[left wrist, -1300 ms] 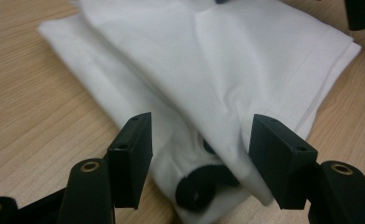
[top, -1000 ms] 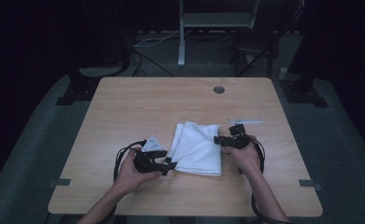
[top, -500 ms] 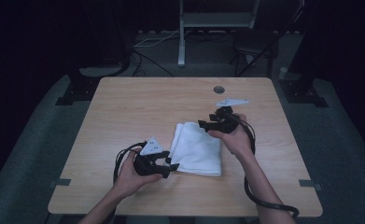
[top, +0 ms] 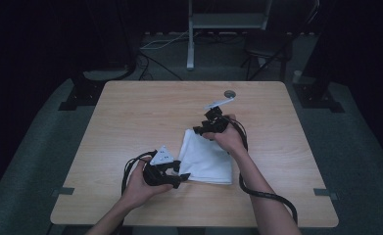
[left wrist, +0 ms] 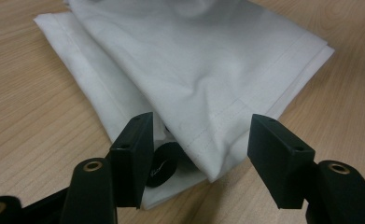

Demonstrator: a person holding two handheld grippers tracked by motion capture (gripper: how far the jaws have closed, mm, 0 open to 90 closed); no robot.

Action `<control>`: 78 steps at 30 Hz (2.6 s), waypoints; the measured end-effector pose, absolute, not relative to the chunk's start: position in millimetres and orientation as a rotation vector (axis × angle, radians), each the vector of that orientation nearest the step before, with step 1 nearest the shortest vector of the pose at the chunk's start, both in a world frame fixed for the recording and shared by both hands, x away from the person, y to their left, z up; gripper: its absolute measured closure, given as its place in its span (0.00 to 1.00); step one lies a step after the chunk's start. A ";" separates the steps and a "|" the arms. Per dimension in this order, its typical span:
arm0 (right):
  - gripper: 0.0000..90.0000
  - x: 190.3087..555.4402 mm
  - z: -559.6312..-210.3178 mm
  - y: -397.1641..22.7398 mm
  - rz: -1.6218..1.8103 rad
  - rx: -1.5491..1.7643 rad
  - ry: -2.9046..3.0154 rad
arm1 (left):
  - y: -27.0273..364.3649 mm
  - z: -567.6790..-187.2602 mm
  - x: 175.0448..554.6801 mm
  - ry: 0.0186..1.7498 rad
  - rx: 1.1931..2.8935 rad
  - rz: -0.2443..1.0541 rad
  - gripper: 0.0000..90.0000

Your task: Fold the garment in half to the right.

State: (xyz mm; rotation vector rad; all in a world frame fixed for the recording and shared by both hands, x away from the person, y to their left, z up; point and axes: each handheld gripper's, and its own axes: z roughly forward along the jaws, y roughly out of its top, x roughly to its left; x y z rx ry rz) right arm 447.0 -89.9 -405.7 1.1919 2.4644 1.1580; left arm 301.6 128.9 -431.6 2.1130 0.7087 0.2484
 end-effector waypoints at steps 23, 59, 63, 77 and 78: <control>0.96 444.1 -393.7 -89.9 1.544 1.180 2.418 | 131.6 -434.2 301.0 0.681 2.111 0.246 0.75; 0.64 434.3 -414.4 -54.2 1.186 1.049 2.449 | 128.9 -427.0 295.8 0.568 2.037 0.233 0.55; 0.63 435.4 -421.5 -51.3 1.151 1.066 2.479 | 127.2 -433.4 297.4 0.577 2.122 0.189 0.55; 0.49 437.9 -389.1 -70.0 1.288 1.175 2.342 | 133.7 -426.8 297.4 0.643 2.092 0.181 0.48; 0.48 439.7 -384.7 -74.2 1.297 1.188 2.321 | 134.6 -426.0 298.5 0.664 2.072 0.177 0.47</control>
